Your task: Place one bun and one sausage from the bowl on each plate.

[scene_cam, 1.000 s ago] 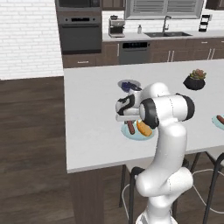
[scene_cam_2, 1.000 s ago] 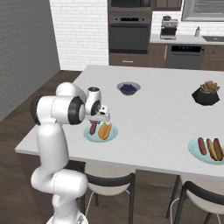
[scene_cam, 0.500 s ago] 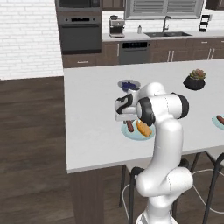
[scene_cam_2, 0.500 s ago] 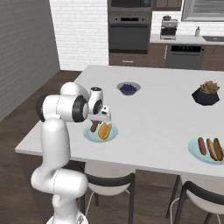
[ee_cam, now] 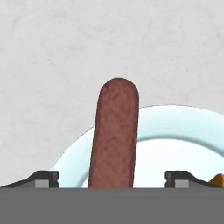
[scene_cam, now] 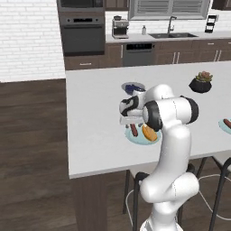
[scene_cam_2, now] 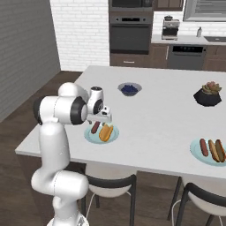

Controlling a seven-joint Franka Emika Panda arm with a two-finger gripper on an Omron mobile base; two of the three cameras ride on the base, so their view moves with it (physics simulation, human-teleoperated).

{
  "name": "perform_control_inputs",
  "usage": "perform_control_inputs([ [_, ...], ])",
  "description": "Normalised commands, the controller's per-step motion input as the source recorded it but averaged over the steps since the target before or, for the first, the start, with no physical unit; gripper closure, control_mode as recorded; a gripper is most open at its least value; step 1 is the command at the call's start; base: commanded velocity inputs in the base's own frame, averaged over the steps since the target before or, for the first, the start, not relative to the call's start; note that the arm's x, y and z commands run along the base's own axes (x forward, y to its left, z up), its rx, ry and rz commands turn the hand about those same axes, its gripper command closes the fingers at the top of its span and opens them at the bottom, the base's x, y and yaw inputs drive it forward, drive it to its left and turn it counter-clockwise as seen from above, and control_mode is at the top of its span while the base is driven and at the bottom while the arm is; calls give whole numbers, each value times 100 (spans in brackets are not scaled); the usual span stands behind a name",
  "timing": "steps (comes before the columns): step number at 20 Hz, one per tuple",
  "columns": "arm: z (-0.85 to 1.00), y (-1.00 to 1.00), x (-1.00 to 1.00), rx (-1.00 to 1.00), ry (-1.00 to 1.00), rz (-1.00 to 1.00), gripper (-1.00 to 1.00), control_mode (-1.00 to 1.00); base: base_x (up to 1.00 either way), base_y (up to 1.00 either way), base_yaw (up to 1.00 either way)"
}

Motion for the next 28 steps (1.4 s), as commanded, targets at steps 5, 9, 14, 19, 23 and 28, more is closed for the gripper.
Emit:
perform_control_inputs([
  [5, 69, 0, -54, 0, 0, 0, -100, -100, 0, 0, 0],
  [9, 76, 0, -72, 0, 0, 0, -100, -100, 0, 0, 0],
  [14, 77, -7, -99, 0, 0, -2, -100, -100, 0, 0, 0],
  [19, 88, -1, -100, 0, 0, 0, -100, -100, 0, 0, 0],
  [23, 60, 0, -97, 0, 0, 0, -100, -100, 0, 0, 0],
  [28, 90, 0, -61, 0, 0, 0, -100, -100, 0, 0, 0],
])
